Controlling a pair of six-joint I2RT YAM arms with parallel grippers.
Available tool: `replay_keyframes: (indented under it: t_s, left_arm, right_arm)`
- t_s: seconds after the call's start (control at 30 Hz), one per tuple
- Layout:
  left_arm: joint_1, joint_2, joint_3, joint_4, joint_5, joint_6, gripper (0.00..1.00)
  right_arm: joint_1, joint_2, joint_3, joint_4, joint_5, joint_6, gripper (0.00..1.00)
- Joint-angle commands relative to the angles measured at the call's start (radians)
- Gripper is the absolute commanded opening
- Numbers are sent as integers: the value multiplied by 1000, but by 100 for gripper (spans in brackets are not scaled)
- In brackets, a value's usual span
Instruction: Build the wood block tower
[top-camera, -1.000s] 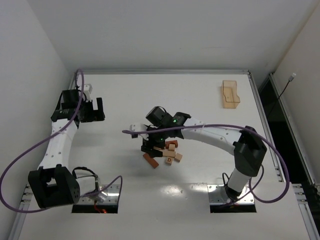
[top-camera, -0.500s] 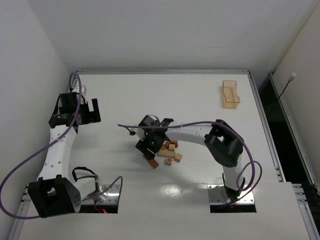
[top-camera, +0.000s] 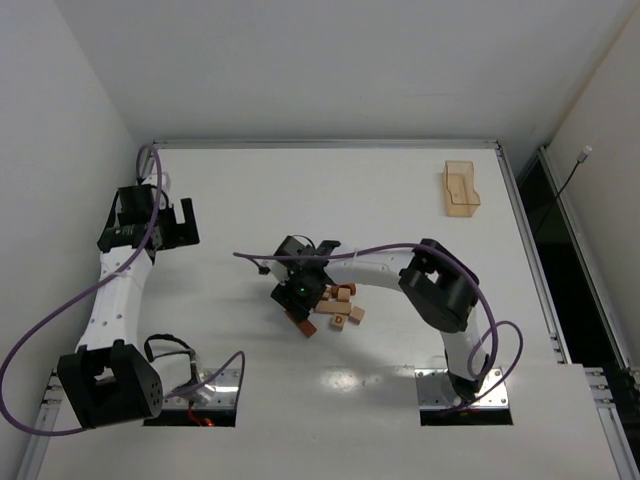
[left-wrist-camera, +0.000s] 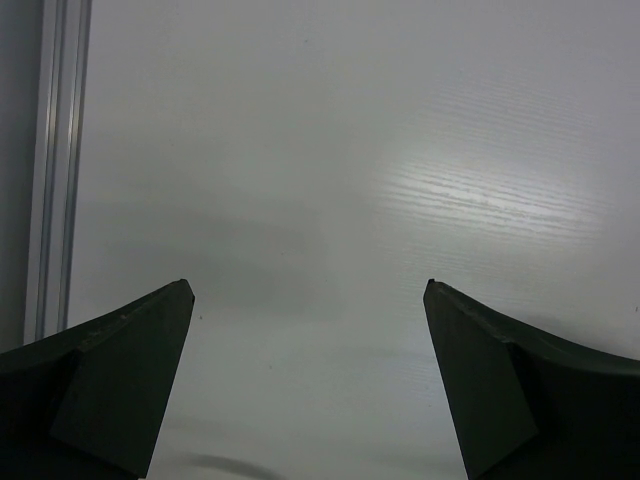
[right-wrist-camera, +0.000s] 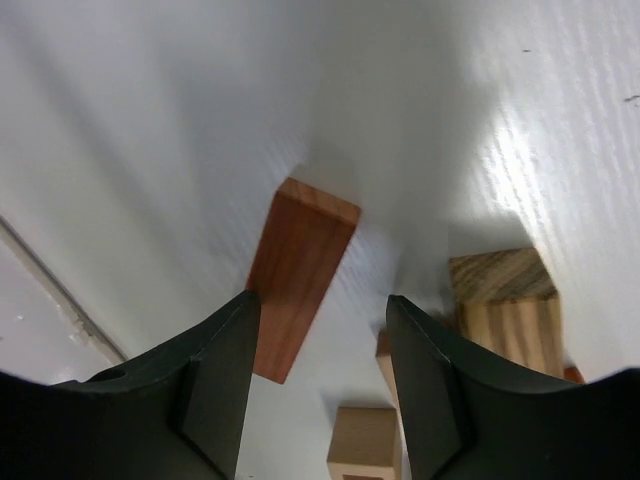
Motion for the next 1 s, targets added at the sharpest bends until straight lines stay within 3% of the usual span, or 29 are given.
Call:
replay_keyframes:
  t_s: [0.0,0.27,0.6,0.73,0.77,0.8,0.97]
  left_arm:
    - [25,5,-15,34,10,3,100]
    - [36,24,-24,43,21,12,100]
    - [55,15,-44,61,21,22,100]
    - [65,15,-53,71,9,22,100]
    - [65,15,-53,81,-2,22,100]
    - [65,15,-53,81,-2,22,100]
    - [65,38,-44,112,-11,19,100]
  right_arm:
    - [36,0,44,7,-8,22,50]
    - [75,0,44,-2,-29,51,50]
    - [131,72,45,-20,205,95,48]
    - [132,116,65,-20,273,106,33]
    - [132,116,65,-20,296,115,13]
    - [132,116,65,-20,307,115,2]
    - [121,28,88,-66,362,115,0]
